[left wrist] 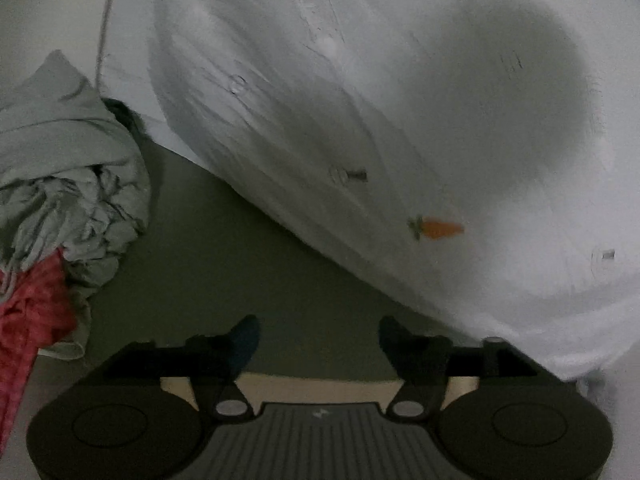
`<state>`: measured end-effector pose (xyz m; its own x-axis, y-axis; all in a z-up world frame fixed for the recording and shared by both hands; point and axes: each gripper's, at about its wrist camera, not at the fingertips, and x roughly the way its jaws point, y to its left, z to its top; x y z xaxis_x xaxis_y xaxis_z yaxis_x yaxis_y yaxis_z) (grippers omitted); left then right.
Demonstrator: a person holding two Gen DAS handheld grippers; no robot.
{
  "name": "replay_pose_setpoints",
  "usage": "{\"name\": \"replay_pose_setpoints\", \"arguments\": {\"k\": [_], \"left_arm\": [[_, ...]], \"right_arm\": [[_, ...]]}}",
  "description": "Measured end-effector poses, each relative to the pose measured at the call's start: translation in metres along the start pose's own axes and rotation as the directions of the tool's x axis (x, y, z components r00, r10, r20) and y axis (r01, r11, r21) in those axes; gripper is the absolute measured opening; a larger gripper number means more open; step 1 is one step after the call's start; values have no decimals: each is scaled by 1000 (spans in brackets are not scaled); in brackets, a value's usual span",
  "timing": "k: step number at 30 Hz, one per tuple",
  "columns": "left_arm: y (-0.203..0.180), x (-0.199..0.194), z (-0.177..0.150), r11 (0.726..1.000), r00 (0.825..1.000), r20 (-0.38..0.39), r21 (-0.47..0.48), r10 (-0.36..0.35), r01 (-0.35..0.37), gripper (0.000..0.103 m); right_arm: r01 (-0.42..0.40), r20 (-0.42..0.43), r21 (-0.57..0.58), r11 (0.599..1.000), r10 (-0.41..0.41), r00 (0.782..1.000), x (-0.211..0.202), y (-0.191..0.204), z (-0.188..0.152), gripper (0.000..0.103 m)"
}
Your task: Fold clothes
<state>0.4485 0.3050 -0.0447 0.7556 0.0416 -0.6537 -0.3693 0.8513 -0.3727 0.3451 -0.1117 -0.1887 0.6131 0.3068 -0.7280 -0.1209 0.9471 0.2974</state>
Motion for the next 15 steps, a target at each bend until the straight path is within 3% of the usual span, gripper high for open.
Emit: {"name": "replay_pose_setpoints", "arguments": {"k": [2, 5, 8, 10, 11, 12, 13, 15], "left_arm": [[-9, 11, -9, 999, 999, -30, 38, 14, -13, 75], [-27, 34, -27, 995, 994, -108, 98, -6, 16, 75], [-37, 52, -41, 995, 984, -174, 86, -34, 50, 75], [-41, 60, -48, 994, 978, -198, 75, -63, 79, 75], [-44, 64, -50, 993, 975, -211, 82, -70, 89, 75], [-47, 68, -53, 991, 972, -224, 89, -77, 99, 75], [-50, 71, -55, 989, 968, -236, 96, -83, 109, 75], [-55, 80, -59, 987, 965, -249, 120, -76, 109, 76]], "right_arm": [[3, 29, 81, 997, -5, 1000, 12, -17, 18, 42], [-27, 64, 143, 989, 18, 998, 38, -33, 52, 17], [-73, 95, 206, 976, 54, 994, 71, -40, 90, 16], [-105, 115, 253, 962, 78, 990, 96, -42, 117, 19], [-113, 121, 287, 951, 82, 989, 112, -45, 129, 29], [-123, 125, 320, 939, 87, 988, 128, -48, 141, 44], [-136, 126, 351, 926, 97, 987, 146, -51, 151, 50], [-161, 124, 392, 906, 122, 985, 179, -55, 168, 52]]}}
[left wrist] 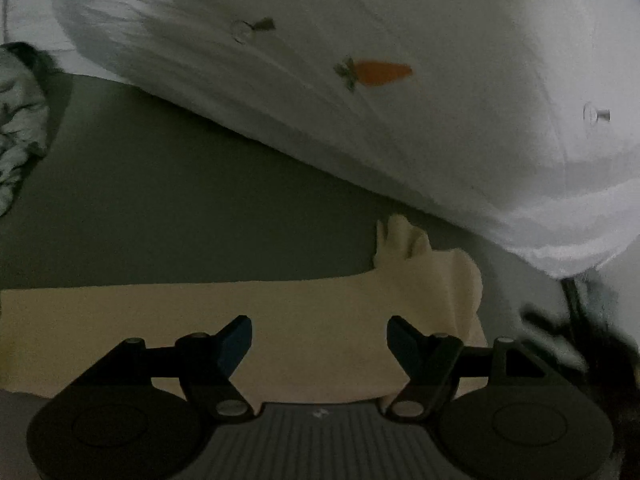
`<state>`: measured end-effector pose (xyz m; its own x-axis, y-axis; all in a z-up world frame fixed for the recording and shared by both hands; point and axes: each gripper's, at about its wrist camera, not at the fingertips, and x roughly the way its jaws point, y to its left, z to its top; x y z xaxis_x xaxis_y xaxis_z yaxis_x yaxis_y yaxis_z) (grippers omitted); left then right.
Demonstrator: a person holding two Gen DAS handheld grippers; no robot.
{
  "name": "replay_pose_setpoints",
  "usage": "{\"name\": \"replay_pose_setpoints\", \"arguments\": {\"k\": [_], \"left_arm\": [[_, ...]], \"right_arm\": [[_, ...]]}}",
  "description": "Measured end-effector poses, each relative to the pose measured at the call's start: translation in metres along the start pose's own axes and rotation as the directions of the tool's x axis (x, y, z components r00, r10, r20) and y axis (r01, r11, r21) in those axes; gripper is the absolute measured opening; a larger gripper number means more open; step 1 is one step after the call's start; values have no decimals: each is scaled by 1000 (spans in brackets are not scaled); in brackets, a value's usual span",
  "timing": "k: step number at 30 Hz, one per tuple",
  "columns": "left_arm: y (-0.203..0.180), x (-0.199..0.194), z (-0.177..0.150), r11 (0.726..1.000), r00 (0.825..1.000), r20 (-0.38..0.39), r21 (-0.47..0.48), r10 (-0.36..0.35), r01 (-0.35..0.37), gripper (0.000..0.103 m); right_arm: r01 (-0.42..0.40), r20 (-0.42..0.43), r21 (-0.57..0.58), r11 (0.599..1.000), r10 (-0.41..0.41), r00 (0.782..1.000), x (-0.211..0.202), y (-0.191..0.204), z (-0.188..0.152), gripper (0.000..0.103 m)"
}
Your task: Fold clothes
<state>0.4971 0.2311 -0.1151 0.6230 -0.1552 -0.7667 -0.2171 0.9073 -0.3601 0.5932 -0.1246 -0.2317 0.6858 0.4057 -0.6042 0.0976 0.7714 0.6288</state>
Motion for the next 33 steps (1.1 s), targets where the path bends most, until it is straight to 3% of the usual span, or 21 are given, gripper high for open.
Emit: {"name": "replay_pose_setpoints", "arguments": {"k": [4, 5, 6, 7, 11, 16, 19, 21, 25, 27, 30, 33], "left_arm": [[-1, 17, 0, 1000, 999, -36, -2, 8, -8, 76], [1, 21, 1, 1000, 999, -44, -12, 11, -12, 76], [3, 26, 2, 1000, 999, -51, -21, 15, -16, 76], [6, 29, 3, 999, 998, -56, -26, 20, -22, 76], [19, 40, 7, 997, 996, -70, -42, 54, -57, 76], [36, 48, 6, 991, 989, -90, -51, 118, -123, 76], [43, 44, 4, 985, 982, -80, -29, 170, -172, 77], [52, 38, 3, 977, 975, -71, -29, 209, -211, 81], [75, 23, -3, 965, 968, -67, -86, 242, -247, 81], [88, 17, -8, 959, 966, -73, -123, 249, -256, 81], [105, 4, -21, 942, 957, -80, -168, 280, -290, 81], [119, -9, -34, 931, 952, -78, -197, 297, -306, 81]], "right_arm": [[72, -72, 6, 997, -71, 995, 63, 3, 13, 56], [89, -73, 9, 996, -89, 993, 73, 2, 14, 44], [88, -51, 6, 996, -88, 995, 77, 3, 15, 9], [87, -28, -4, 996, -87, 996, 80, 3, 16, 5], [117, 52, -184, 976, -110, 993, 84, 22, 36, 4], [242, 42, -356, 903, -244, 969, 119, 28, 39, 5], [269, 52, -407, 873, -272, 961, 121, 31, 36, 16], [285, 83, -381, 879, -275, 958, 106, 30, 40, 38], [313, 144, -385, 868, -278, 950, 55, 34, 35, 44], [302, 137, -424, 854, -269, 953, 25, 35, 19, 40], [239, 55, -510, 827, -246, 968, -20, 35, -28, 21], [191, -33, -563, 804, -253, 967, -70, 30, -87, 18]]}}
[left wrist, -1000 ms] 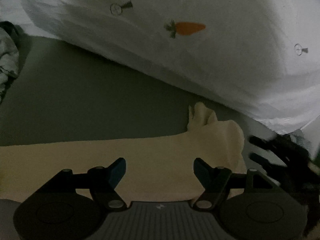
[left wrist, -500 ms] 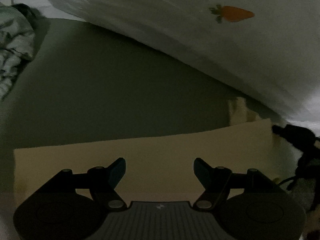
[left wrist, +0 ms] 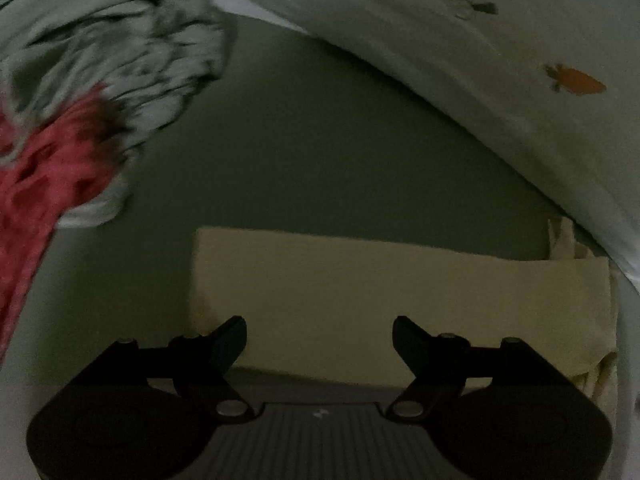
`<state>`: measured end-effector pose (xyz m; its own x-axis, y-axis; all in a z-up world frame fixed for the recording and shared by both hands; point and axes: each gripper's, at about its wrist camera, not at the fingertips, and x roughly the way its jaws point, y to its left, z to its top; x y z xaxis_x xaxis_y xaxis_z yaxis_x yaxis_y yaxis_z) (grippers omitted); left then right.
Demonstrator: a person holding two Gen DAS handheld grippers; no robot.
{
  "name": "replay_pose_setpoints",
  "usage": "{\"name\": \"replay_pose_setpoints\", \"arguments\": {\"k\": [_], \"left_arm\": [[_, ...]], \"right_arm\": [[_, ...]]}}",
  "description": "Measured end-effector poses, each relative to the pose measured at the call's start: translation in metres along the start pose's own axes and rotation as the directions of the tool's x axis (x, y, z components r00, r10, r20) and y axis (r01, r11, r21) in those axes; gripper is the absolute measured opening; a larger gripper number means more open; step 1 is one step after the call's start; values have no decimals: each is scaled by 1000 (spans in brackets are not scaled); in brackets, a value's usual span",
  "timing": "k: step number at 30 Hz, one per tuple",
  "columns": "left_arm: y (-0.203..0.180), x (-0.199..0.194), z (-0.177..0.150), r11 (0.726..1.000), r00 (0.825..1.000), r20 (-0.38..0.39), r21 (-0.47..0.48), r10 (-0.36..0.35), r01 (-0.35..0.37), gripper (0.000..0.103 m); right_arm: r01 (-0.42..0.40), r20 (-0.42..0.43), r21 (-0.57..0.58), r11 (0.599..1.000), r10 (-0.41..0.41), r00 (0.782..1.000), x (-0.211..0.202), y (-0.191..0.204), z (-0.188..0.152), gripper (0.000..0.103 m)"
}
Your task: Fold clothes
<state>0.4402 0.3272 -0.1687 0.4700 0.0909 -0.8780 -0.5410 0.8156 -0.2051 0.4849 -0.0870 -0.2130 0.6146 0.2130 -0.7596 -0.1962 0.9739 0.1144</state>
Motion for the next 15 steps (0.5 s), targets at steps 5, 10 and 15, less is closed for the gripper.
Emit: {"name": "replay_pose_setpoints", "arguments": {"k": [5, 10, 15], "left_arm": [[24, -4, -11, 997, 997, 28, 15, 79, -79, 81], [35, -4, -16, 995, 994, 75, 60, 73, -78, 85], [36, 0, -22, 993, 988, 139, 78, 73, -84, 84]], "right_arm": [[-28, -104, 8, 1000, 29, 994, -59, 21, -82, 18], [-6, -186, 97, 995, 24, 982, -80, 18, -127, 18], [41, -158, 134, 990, -20, 987, -84, 16, -134, 20]]}}
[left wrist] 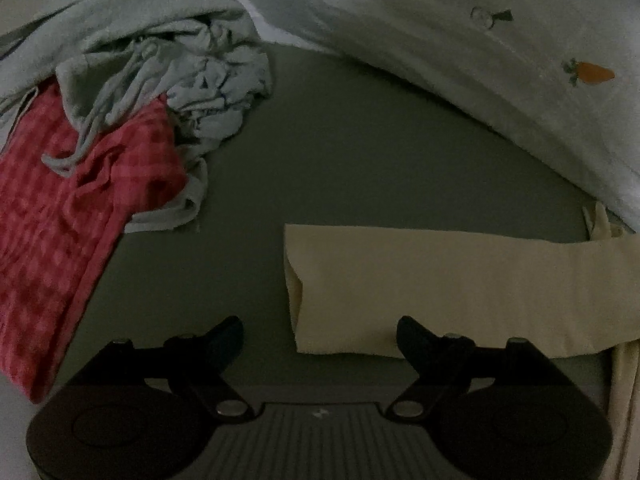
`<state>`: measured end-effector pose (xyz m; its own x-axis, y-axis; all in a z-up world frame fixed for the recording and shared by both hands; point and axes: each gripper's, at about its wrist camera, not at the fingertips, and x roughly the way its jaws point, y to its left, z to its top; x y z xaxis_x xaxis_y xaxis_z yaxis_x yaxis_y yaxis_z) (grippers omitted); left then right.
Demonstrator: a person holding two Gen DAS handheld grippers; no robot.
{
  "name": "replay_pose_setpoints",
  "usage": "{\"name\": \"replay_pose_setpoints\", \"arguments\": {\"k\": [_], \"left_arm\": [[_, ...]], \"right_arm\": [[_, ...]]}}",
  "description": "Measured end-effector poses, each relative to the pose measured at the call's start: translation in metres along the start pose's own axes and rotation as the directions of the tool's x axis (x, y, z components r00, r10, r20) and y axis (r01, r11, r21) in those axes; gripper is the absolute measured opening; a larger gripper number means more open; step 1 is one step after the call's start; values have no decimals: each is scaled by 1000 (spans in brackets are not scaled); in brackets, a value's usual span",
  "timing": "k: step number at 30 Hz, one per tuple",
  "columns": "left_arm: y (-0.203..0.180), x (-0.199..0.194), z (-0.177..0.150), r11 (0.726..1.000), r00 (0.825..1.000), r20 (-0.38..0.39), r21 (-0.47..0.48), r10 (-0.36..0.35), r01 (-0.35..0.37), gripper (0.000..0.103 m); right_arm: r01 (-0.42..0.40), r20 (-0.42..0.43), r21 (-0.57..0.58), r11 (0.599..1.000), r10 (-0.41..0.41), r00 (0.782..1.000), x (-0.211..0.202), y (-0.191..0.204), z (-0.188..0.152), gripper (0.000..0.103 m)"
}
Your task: Fold clothes
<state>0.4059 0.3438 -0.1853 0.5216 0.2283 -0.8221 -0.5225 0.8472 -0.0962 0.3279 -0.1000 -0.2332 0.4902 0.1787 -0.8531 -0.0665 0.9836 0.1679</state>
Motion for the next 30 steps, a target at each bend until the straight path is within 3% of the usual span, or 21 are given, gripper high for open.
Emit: {"name": "replay_pose_setpoints", "arguments": {"k": [2, 4, 5, 6, 9, 12, 14, 17, 19, 20, 21, 23, 24, 26, 28, 30], "left_arm": [[-2, -2, -5, 1000, 999, 45, -1, 12, -12, 79], [-4, -3, -9, 999, 995, 90, 3, 36, -36, 55], [-5, -4, -9, 999, 994, 99, 5, 42, -42, 33], [-5, -5, -7, 1000, 995, 94, -9, 31, -30, 4], [7, -13, 6, 984, 993, 98, -155, -71, 86, 1], [1, -35, 27, 978, 976, 177, -142, -125, 151, 1], [-13, -65, 40, 964, 943, 246, -82, -226, 252, 1], [-45, -116, 50, 915, 866, 310, 37, -392, 401, 1], [-79, -151, 43, 841, 791, 286, 180, -541, 510, 1], [-98, -168, 36, 790, 749, 258, 259, -611, 555, 1], [-119, -181, 22, 727, 718, 190, 364, -669, 582, 1], [-160, -206, -8, 562, 655, 33, 548, -755, 620, 1], [-181, -214, -36, 450, 634, -76, 640, -769, 622, 1], [-210, -219, -90, 279, 632, -232, 749, -739, 601, 1], [-230, -206, -144, 118, 646, -383, 797, -660, 593, 2], [-245, -184, -187, 28, 691, -494, 803, -528, 596, 5]], "right_arm": [[22, 11, -26, 999, -21, 1000, -1, 7, -5, 20], [42, 20, -54, 998, -41, 999, 0, 13, -5, 23], [48, 22, -62, 997, -46, 999, 0, 15, -6, 24], [49, 23, -64, 997, -47, 999, -1, 15, -7, 25], [45, 28, -57, 997, -43, 999, -1, 11, -7, 26], [27, 41, -15, 1000, -26, 999, -2, 3, -6, 26], [28, 55, 5, 1000, -28, 998, -5, -2, -8, 26], [30, 82, 49, 998, -34, 996, -13, -10, -12, 26], [33, 105, 95, 995, -43, 994, -23, -20, -18, 26], [34, 116, 119, 992, -48, 992, -29, -25, -21, 26], [33, 126, 150, 988, -52, 991, -34, -31, -23, 26], [26, 148, 217, 976, -60, 987, -44, -44, -28, 26], [23, 159, 251, 968, -65, 985, -49, -50, -32, 26], [30, 168, 304, 952, -84, 982, -55, -62, -39, 27], [34, 164, 351, 936, -98, 982, -58, -72, -49, 27], [48, 153, 384, 922, -115, 982, -60, -78, -57, 27]]}}
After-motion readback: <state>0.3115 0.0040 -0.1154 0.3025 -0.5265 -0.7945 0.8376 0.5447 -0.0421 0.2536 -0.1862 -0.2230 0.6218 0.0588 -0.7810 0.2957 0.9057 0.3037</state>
